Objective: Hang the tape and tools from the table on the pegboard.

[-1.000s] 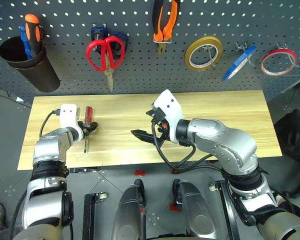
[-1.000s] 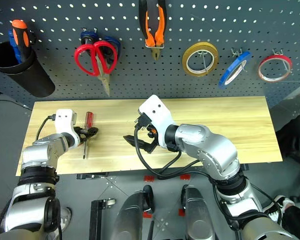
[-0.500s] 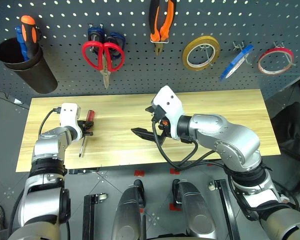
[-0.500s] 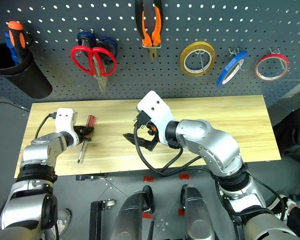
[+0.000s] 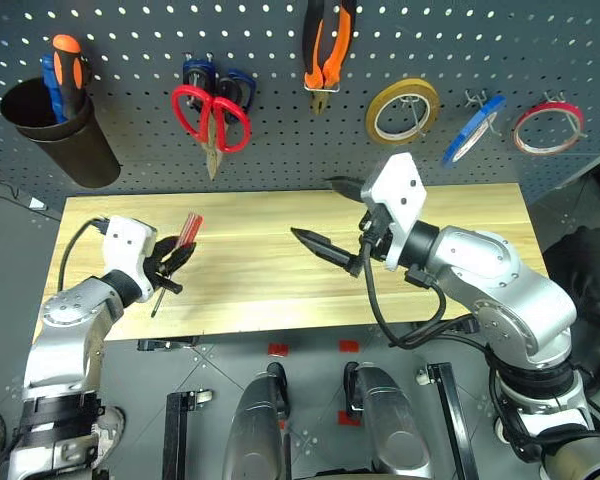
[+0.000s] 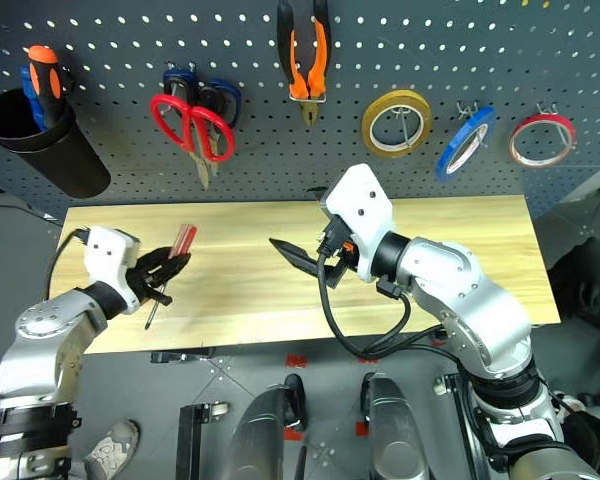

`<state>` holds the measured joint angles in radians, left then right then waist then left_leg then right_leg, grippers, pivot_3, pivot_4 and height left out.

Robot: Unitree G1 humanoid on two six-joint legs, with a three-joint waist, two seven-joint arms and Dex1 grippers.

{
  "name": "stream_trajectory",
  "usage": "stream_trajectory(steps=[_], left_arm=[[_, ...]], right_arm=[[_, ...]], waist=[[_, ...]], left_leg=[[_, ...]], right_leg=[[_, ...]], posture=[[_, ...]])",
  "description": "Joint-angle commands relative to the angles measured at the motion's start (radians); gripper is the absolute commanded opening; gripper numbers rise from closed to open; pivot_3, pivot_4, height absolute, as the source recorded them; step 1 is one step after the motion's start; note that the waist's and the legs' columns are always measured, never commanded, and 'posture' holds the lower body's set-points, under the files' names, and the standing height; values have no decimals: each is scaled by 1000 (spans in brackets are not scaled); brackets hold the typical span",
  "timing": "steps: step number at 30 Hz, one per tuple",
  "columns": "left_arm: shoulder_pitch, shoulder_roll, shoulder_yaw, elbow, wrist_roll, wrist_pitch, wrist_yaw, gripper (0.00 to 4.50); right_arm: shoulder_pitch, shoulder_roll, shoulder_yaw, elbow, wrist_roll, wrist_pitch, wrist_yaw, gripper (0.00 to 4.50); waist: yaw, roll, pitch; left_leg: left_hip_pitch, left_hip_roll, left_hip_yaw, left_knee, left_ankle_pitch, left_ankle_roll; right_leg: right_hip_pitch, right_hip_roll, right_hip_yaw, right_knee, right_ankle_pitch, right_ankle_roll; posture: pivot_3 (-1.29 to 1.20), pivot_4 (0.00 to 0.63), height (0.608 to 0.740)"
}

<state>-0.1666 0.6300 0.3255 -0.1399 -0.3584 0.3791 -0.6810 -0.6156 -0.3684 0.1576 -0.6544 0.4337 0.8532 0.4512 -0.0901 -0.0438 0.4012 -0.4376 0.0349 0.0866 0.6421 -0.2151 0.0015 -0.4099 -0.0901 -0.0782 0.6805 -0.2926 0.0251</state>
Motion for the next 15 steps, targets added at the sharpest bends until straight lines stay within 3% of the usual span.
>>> stream_trajectory(steps=[1, 8, 15], left_arm=[[2, 14, 71, -192, -127, 49, -8, 923], [-193, 96, 186, -210, -279, 150, 57, 923], [-510, 169, 164, -18, -285, 108, 72, 923]], right_arm=[[-28, 17, -50, -76, 38, -5, -19, 4500], [-58, 43, -101, -68, 113, -13, -8, 4500], [-77, 20, -88, -2, 92, -87, 36, 4500]], waist=[[1, 0, -7], [2, -5, -51], [5, -10, -82]], left_leg=[[0, 0, 0, 0, 0, 0], [0, -1, -2, 1, 0, 0], [0, -2, -3, 3, 0, 0]], right_leg=[[0, 0, 0, 0, 0, 0], [1, 1, -2, 1, 0, 0], [3, 1, -3, 1, 0, 1]], posture=[[-218, 269, 740], [-185, 219, 740], [-196, 192, 740]])
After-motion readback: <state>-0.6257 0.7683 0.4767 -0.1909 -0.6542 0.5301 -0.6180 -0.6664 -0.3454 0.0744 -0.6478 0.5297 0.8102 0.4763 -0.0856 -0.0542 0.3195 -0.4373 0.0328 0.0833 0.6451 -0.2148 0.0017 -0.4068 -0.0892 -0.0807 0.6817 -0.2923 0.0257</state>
